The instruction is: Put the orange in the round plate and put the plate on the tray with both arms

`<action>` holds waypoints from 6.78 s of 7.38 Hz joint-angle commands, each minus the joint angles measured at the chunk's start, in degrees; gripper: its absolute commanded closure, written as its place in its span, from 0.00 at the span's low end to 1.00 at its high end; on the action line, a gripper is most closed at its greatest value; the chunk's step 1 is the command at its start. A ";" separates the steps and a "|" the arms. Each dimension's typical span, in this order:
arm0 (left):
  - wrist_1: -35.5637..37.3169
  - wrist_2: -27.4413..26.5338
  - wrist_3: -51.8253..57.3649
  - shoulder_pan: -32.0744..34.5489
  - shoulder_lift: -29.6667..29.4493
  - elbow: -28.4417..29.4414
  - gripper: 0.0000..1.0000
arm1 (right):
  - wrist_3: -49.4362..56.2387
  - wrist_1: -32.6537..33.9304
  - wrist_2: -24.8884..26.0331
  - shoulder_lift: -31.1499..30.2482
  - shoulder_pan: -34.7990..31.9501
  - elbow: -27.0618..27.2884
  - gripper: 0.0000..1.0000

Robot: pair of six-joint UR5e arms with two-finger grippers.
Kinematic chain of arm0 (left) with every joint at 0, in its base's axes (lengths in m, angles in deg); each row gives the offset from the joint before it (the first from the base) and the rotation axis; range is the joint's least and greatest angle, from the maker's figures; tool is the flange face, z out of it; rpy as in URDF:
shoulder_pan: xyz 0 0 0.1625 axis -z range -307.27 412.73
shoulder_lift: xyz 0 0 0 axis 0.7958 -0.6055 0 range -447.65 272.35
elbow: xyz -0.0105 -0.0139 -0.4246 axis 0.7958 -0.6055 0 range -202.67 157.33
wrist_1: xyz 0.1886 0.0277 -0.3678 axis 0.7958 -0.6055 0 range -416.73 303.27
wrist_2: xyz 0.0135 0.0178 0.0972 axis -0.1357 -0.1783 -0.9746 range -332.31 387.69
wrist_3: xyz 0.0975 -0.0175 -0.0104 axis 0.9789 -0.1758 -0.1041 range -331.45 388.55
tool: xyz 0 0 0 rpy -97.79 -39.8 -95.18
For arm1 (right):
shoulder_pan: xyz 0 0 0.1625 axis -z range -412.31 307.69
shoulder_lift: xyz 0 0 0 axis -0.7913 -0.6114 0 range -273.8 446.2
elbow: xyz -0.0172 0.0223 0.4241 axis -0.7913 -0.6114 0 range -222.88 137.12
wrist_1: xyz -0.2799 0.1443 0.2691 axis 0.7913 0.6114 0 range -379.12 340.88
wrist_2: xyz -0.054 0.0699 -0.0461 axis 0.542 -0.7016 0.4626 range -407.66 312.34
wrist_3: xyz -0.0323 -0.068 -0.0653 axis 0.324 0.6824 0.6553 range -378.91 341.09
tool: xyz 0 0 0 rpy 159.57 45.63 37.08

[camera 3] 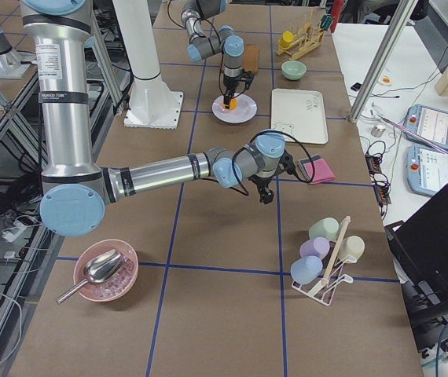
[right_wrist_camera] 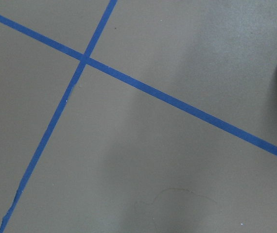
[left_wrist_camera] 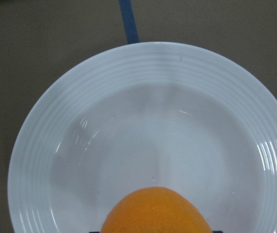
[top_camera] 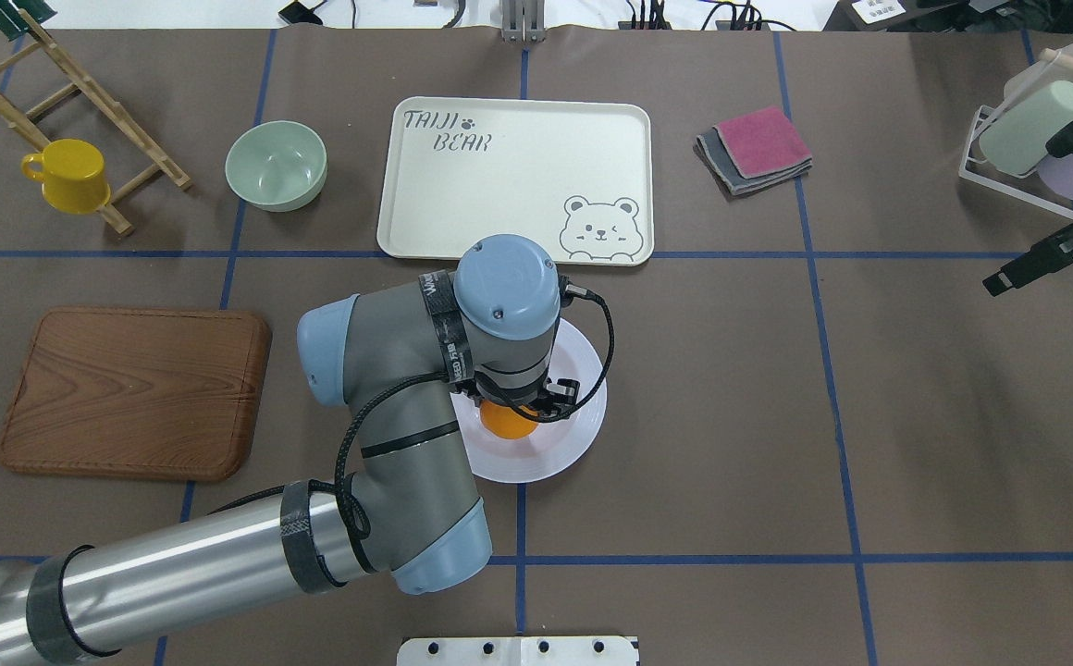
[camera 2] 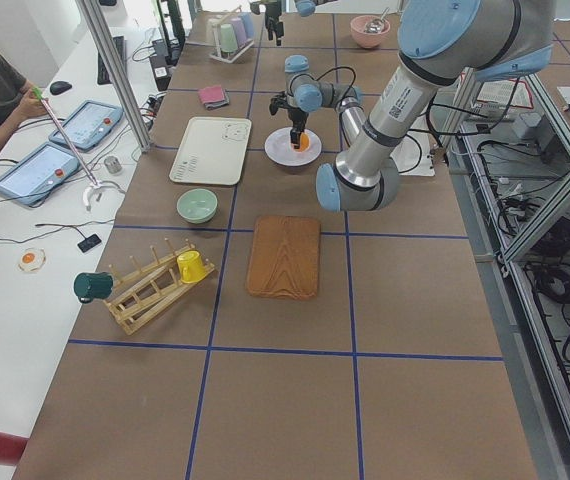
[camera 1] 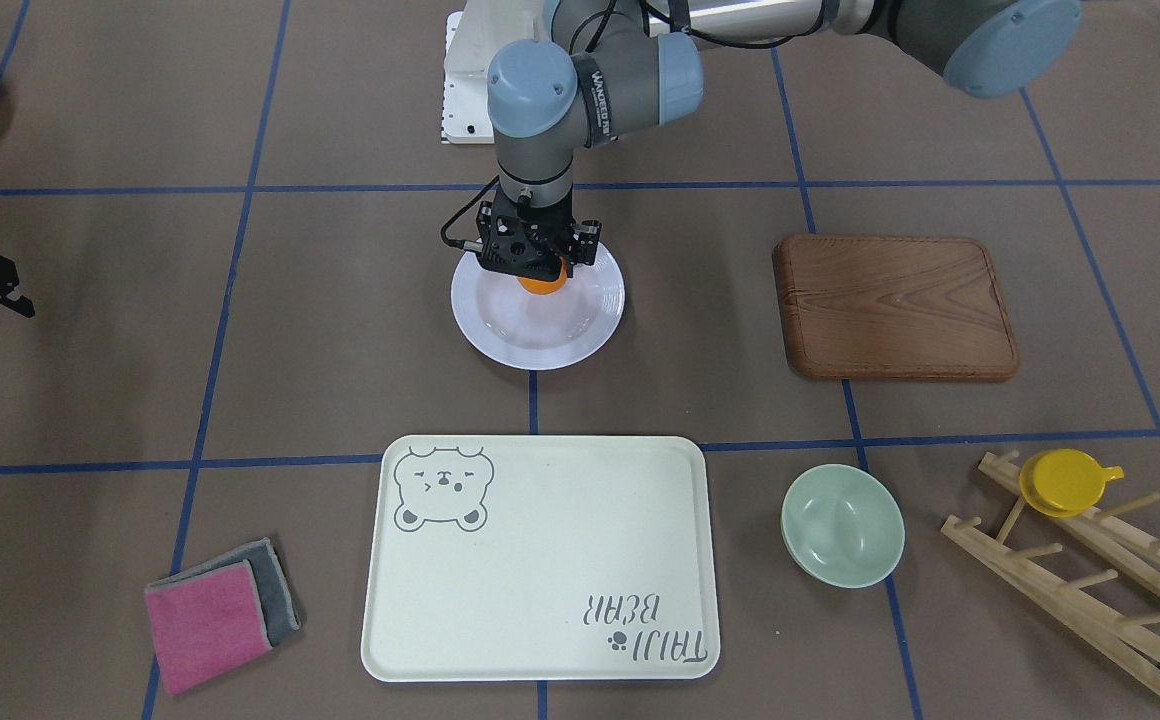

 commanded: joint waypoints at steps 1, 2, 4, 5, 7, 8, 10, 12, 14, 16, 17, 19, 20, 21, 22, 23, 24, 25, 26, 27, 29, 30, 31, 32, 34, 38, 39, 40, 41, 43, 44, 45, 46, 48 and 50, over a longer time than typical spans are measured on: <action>-0.08 -0.19 0.10 -0.15 -1.96 2.82 1.00 | -0.04 0.00 -0.05 0.03 0.10 -0.24 0.00; -0.08 -0.19 0.01 -0.15 -3.80 5.36 1.00 | -0.04 0.00 -0.05 0.03 0.36 -0.24 0.00; -0.87 -0.27 -0.43 -0.07 -3.99 6.78 1.00 | -0.04 0.00 -0.05 0.12 0.36 -0.24 0.00; -0.78 -0.27 0.01 0.02 -4.08 7.49 1.00 | -0.04 0.00 -0.05 0.12 0.45 -0.32 0.00; -1.04 -0.19 2.89 0.28 -3.73 7.32 0.01 | -0.04 0.00 0.04 0.12 0.53 -0.41 0.00; -1.83 0.16 3.00 1.50 -3.73 6.71 0.00 | -0.13 0.00 0.04 0.12 0.53 -0.33 0.00; 1.67 4.54 3.09 5.45 7.00 -10.84 0.00 | -4.59 -0.09 0.30 1.95 2.98 0.64 0.00; 1.77 4.74 4.22 10.10 16.19 -21.22 0.00 | -12.11 -0.18 0.47 5.81 5.96 1.25 0.01; 1.59 4.65 9.58 14.05 21.03 -22.30 0.00 | -30.77 -0.18 7.46 13.69 13.58 1.52 0.01; 1.68 4.65 18.34 18.63 26.83 -25.53 0.00 | -53.12 -4.00 19.06 20.05 24.73 1.44 0.01; 1.68 4.56 20.12 19.96 27.38 -25.98 0.00 | -65.13 -16.57 24.42 18.33 30.62 0.56 0.01; 1.77 4.47 23.11 22.16 29.04 -25.73 0.00 | -77.28 -35.70 39.68 16.91 40.92 -4.44 0.00; 1.77 4.47 24.78 23.13 29.40 -25.64 0.00 | -82.17 -40.64 43.42 17.08 42.01 -4.80 0.00; 1.77 4.47 24.88 23.22 29.40 -25.55 0.00 | -91.61 -45.39 43.63 16.82 41.85 -4.81 0.00; 1.77 4.39 24.88 23.49 29.32 -25.29 0.00 | -92.93 -49.27 44.50 14.73 41.84 -5.42 0.00; 1.77 4.39 24.97 23.49 29.23 -24.94 0.00 | -92.77 -55.05 46.77 12.27 42.28 -6.12 0.00; 1.77 4.47 24.97 23.84 29.32 -25.20 0.00 | -93.29 -63.90 50.10 12.16 43.33 -9.95 0.00; 1.86 4.56 26.28 24.45 29.32 -24.94 0.00 | -94.77 -67.73 51.79 12.16 44.21 -11.99 0.00; 2.29 4.82 32.29 26.46 29.84 -25.02 0.00 | -98.53 -68.20 55.02 12.16 45.52 -12.45 0.00; 3.08 5.96 34.70 27.78 30.45 -25.02 0.00 | -101.96 -70.64 56.36 12.16 46.58 -12.45 0.01; 3.18 6.66 41.02 31.29 32.56 -24.59 0.00 | -103.48 -78.71 61.09 11.89 49.82 -15.86 0.02; 3.09 9.11 44.28 33.22 33.00 -23.28 0.00 | -103.57 -79.36 62.69 12.33 51.15 -16.58 0.02; 3.09 9.83 47.09 34.90 33.10 -22.22 0.00 | -103.40 -79.28 62.88 12.59 52.29 -16.67 0.03; 3.00 9.92 49.12 36.04 33.79 -21.86 0.00 | -103.40 -79.28 62.88 12.68 52.65 -17.19 0.06; 3.00 12.45 48.53 36.23 33.89 -20.81 0.00 | -103.40 -79.19 63.84 14.25 53.00 -18.86 0.12; 1.51 14.84 52.55 40.10 35.03 -18.43 0.00 | -103.49 -79.10 64.90 16.55 53.09 -20.63 0.26; 1.51 14.84 52.57 40.19 35.03 -18.34 0.00 | -103.57 -79.10 64.90 16.64 53.09 -20.80 0.45; 1.51 14.84 52.57 40.27 35.03 -18.34 0.00 | -103.57 -79.10 64.90 16.73 53.09 -20.63 0.65; 1.51 14.76 52.40 40.28 35.03 -18.34 0.00 | -103.57 -79.19 64.90 16.73 53.09 -20.63 0.77; 1.51 14.76 52.13 40.19 35.03 -18.26 0.00 | -103.57 -79.19 65.08 16.99 53.09 -20.63 0.90; 1.51 14.84 52.04 40.19 34.94 -18.17 0.00 | -103.57 -79.28 65.08 17.17 52.92 -20.11 1.00; 1.51 14.84 51.87 40.19 34.94 -18.17 0.00 | -103.66 -79.36 66.99 18.30 52.40 -19.75 1.00; 1.51 14.84 51.78 40.19 34.85 -18.17 0.00 | -105.49 -79.71 71.01 18.83 52.30 -19.75 1.00; 1.51 14.84 51.95 40.28 34.94 -18.43 0.00 | -108.57 -79.54 74.73 20.93 49.24 -19.92 1.00; 1.59 14.84 52.30 40.97 34.94 -18.43 0.00 | -113.14 -79.02 77.20 23.57 44.86 -22.62 1.00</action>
